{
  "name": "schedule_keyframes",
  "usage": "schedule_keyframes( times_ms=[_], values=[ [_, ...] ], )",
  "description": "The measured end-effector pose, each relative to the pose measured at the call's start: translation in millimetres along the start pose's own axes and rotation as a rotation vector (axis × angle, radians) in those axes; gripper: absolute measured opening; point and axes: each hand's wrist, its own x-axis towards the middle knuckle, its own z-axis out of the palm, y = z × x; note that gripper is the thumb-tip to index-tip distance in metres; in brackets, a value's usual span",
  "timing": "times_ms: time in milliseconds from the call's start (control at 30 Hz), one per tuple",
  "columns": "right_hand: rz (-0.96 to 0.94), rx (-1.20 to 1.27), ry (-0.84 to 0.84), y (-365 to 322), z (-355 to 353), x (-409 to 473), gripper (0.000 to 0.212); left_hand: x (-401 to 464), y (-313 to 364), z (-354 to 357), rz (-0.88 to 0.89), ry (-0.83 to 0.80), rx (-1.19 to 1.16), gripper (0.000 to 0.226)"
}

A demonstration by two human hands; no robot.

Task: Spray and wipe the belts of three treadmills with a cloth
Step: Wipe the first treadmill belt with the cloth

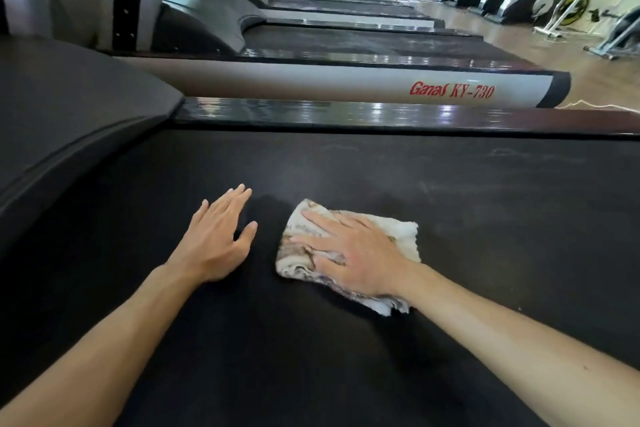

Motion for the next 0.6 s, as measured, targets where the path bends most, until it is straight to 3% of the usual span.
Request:
schedule_keyframes(
  times_ms=[200,267,333,467,600],
  values=[
    [0.255,-0.036,0.075,54,-7,21,0.068,24,-9,9,-0.113,0.023,-0.045,0.064],
    [0.325,-0.037,0.089,57,-7,53,0.060,34,-9,13,-0.139,0.038,-0.009,0.066],
    [0.328,-0.007,0.073,52,-5,73,0.052,47,-7,17,-0.126,0.035,0.053,0.069],
    [0.191,0.015,0.060,50,-2,56,0.060,81,-4,19,-0.048,-0.009,0.121,0.071],
    [0.269,0.053,0.122,67,-9,68,0.048,93,-10,30,-0.018,-0.027,0.156,0.071]
  ],
)
